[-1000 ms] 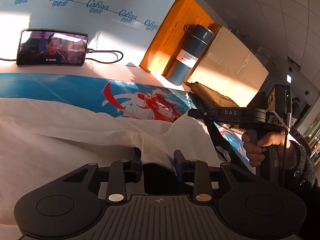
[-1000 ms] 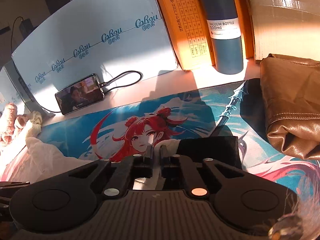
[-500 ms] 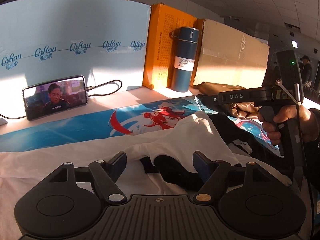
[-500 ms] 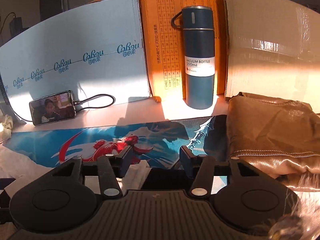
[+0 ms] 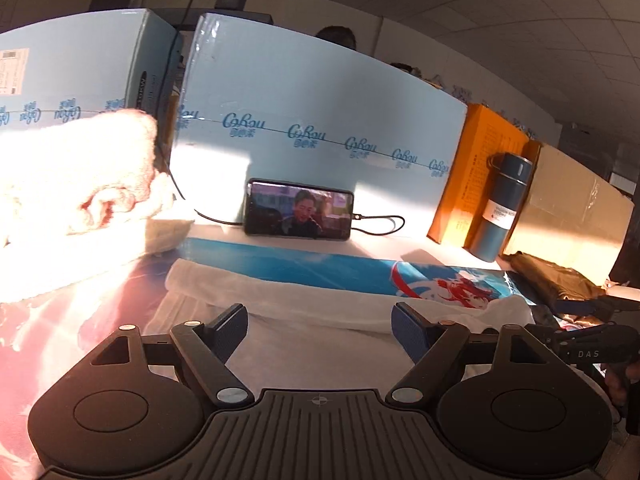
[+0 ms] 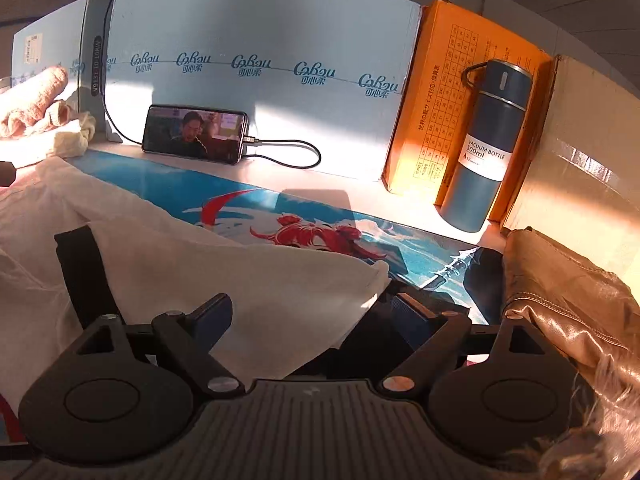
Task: Fold clothes
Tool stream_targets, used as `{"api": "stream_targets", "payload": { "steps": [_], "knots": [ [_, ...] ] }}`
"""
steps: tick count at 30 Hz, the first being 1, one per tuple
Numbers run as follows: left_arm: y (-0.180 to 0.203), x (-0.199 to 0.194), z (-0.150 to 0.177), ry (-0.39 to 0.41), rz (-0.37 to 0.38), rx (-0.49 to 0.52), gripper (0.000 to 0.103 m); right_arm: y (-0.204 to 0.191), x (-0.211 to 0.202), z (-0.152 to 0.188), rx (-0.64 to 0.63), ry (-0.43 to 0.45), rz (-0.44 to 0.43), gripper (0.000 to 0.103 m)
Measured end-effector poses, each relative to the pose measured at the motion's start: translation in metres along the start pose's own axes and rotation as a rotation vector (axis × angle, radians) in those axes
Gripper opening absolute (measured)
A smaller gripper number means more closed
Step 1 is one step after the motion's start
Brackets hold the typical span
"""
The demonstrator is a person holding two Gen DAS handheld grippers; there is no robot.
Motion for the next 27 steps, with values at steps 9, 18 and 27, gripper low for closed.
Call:
{"api": "stream_targets", "payload": {
  "steps": [9,18,27],
  "knots": [
    [-0.075,-0.032,-0.022,0.101,-0.029,0.032,0.086,-0.101,-0.061,0.004,-0.206,0.265,-0.072,0.103],
    [-0.1,0.046,-0.045,-0.097,0.112,0.065,0.08,-0.22,-0.063,0.006,-0.437,0.278,-0.267,0.101],
    [-0.089,0.107,-0.038,-0.212,0.058,0.142,0.08,-0.302,-0.036,-0.003,-0.55,0.202,-0.257,0.085]
  ]
}}
Point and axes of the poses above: each gripper's, at about its wrist camera, not at the fingertips, and x roughly the way its jaws point, y to its right, z to its underside, the point moved 2 cm from there along x, roughly the way its jaws point, and after that the axes turned 7 degrees about -z, right-handed, at the moved point
